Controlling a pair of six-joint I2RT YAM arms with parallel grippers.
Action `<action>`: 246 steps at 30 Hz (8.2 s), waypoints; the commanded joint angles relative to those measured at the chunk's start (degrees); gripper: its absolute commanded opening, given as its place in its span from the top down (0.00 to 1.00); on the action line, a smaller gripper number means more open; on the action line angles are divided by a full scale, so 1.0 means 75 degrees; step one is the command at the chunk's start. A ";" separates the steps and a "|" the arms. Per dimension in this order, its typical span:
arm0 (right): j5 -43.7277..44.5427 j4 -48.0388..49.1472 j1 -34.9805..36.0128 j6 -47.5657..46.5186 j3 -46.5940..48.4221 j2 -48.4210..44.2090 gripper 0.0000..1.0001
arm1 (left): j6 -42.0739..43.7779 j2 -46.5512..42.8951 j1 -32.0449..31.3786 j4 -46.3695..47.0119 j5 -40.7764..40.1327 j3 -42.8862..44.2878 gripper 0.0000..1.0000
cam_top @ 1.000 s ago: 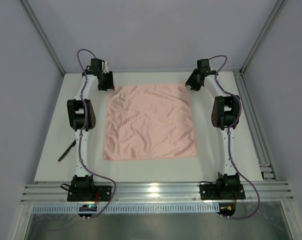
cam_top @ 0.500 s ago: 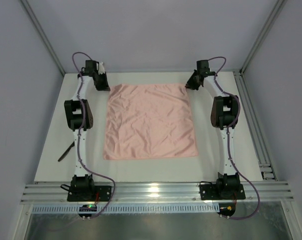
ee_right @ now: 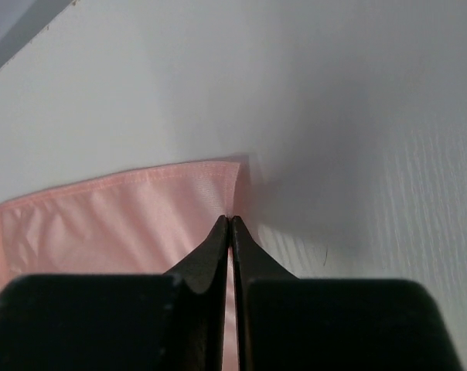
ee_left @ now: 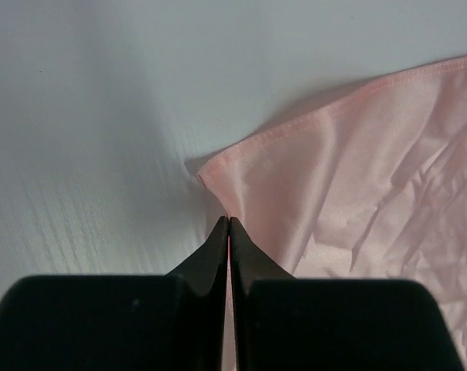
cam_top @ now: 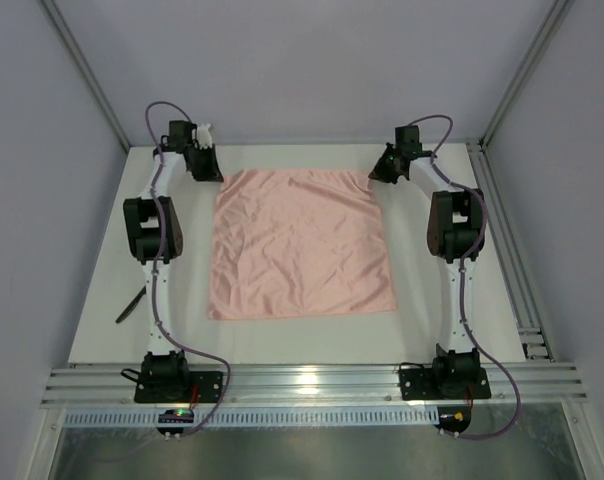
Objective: Fold the napkin into a case and place the utensils inside
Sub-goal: Pick up the flattened napkin from the center of the board, then fold the rectangle-folded napkin at the center of the board, then move the rectangle-folded napkin to the center of the board, then fold the rectangle-folded napkin at the center of the board.
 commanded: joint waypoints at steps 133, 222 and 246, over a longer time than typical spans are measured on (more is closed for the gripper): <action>0.0167 0.1173 0.6031 -0.2613 -0.9111 -0.6712 0.96 | 0.3491 -0.6016 -0.1708 0.0499 -0.1072 -0.8763 0.70; 0.0273 -0.0573 0.0395 -0.3422 -0.7741 -0.5846 0.93 | 0.3818 -0.5757 -0.0349 -0.0579 0.0592 -0.8399 0.93; 0.0108 -0.1078 0.0418 -0.2170 -0.9614 -0.8727 0.96 | 0.5153 -0.7890 -0.0290 -0.1435 0.1260 -0.9628 1.00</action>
